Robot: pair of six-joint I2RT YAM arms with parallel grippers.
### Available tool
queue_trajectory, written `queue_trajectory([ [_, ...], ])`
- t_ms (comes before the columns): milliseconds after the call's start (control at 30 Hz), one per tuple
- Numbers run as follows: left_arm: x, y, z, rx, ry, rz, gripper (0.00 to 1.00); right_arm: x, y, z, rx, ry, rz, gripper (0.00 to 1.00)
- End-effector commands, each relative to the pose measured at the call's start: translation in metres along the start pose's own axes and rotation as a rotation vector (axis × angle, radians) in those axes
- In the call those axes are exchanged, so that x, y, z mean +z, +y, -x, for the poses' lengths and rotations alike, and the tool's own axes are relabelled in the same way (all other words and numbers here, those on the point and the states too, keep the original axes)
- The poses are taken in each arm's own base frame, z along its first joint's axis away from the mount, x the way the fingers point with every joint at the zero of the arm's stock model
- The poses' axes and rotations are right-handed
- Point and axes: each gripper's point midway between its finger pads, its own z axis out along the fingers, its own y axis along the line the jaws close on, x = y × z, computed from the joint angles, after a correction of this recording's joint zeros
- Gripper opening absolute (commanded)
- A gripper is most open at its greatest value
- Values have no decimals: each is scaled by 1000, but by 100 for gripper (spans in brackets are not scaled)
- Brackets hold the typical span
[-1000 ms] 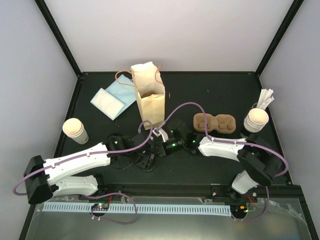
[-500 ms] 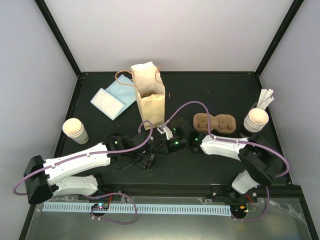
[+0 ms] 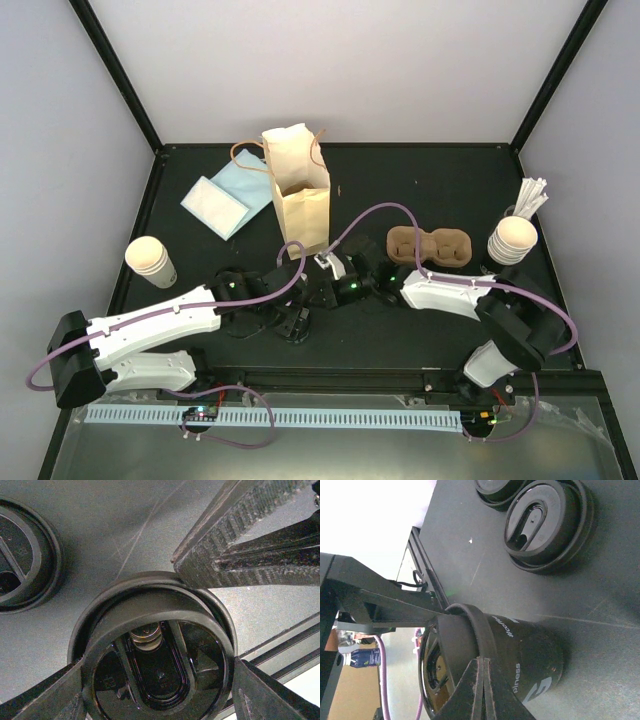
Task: Pack the takeout coffee
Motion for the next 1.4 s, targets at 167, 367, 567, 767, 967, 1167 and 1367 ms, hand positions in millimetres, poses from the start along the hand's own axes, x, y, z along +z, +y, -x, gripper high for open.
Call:
queue_trajectory([
  [167,25,24,-73,0,311,75,69,4,11,-3,-4,33,68,1],
  [367,27,23,-74,-1,314,71,69,12,-5,-15,33,68,38,1],
  [567,27,24,-75,1,314,70,69,19,-27,-28,66,105,-23,1],
  [767,30,24,-78,-2,324,68,69,21,-51,-51,87,168,-116,1],
  [967,31,25,-77,-10,324,71,69,24,-71,-73,106,223,-198,1],
  [1167,38,26,-82,-35,345,84,69,30,-83,-95,117,268,-264,1],
  [1367,37,29,-83,-43,346,95,68,30,-93,-112,167,277,-278,1],
])
